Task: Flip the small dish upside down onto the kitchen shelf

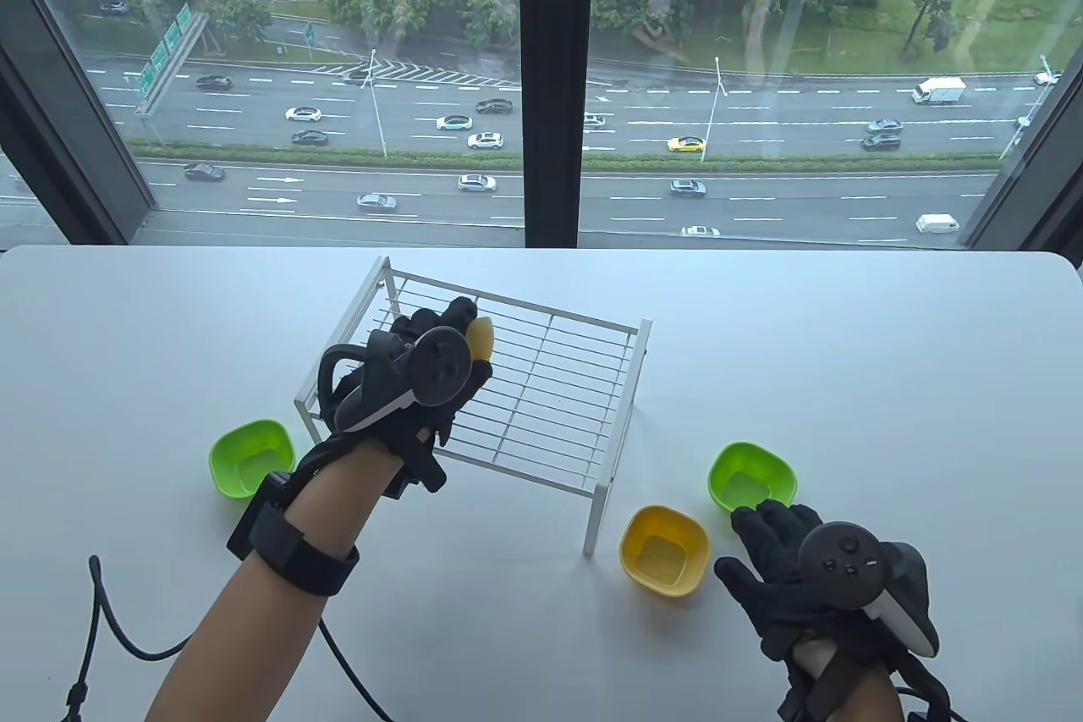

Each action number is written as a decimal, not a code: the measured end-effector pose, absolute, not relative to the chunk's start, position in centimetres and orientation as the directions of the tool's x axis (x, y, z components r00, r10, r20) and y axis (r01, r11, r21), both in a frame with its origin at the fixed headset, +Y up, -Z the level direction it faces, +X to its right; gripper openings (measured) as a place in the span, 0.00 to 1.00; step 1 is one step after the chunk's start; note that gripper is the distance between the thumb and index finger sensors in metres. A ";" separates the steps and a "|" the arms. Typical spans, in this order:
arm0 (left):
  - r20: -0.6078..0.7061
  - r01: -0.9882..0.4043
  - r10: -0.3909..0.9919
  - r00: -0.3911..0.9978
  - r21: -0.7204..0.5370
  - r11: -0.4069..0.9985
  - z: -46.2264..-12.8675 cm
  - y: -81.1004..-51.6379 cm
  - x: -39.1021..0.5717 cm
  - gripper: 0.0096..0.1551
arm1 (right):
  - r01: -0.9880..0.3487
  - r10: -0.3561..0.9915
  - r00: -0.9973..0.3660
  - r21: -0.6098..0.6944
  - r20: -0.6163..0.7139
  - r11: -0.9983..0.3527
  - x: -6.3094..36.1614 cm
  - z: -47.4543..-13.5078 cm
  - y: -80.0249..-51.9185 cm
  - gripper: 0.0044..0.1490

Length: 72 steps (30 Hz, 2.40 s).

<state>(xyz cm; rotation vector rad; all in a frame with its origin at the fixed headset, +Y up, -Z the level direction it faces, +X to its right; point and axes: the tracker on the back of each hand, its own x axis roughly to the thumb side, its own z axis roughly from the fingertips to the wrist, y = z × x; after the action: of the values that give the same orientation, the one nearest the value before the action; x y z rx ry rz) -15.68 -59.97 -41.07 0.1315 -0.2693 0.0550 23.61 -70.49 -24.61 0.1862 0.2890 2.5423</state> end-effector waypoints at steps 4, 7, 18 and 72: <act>0.234 -0.131 0.109 0.966 0.079 0.988 -42.1 -59.7 -15.4 0.47 | -0.519 0.552 -0.830 0.254 0.076 -0.816 23.4 -24.6 -70.5 0.50; 0.180 -0.196 0.187 0.966 0.035 0.980 -42.8 -59.6 -15.5 0.49 | -0.520 0.554 -0.829 0.255 0.078 -0.815 23.4 -24.6 -70.5 0.50; -0.009 -0.388 0.388 0.921 -0.052 0.920 -45.4 -59.7 -16.8 0.50 | -0.549 0.587 -0.805 0.265 0.090 -0.793 23.2 -24.4 -70.5 0.50; -0.057 -0.278 0.288 0.956 0.142 0.950 -44.6 -58.7 -17.5 0.41 | -0.552 0.599 -0.792 0.283 0.115 -0.784 22.8 -24.2 -70.3 0.51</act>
<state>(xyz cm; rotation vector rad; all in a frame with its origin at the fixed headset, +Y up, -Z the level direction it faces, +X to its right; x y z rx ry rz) -17.49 -58.67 -44.60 0.1337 0.0772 0.2883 22.83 -70.27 -24.23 0.2635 0.3123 2.4851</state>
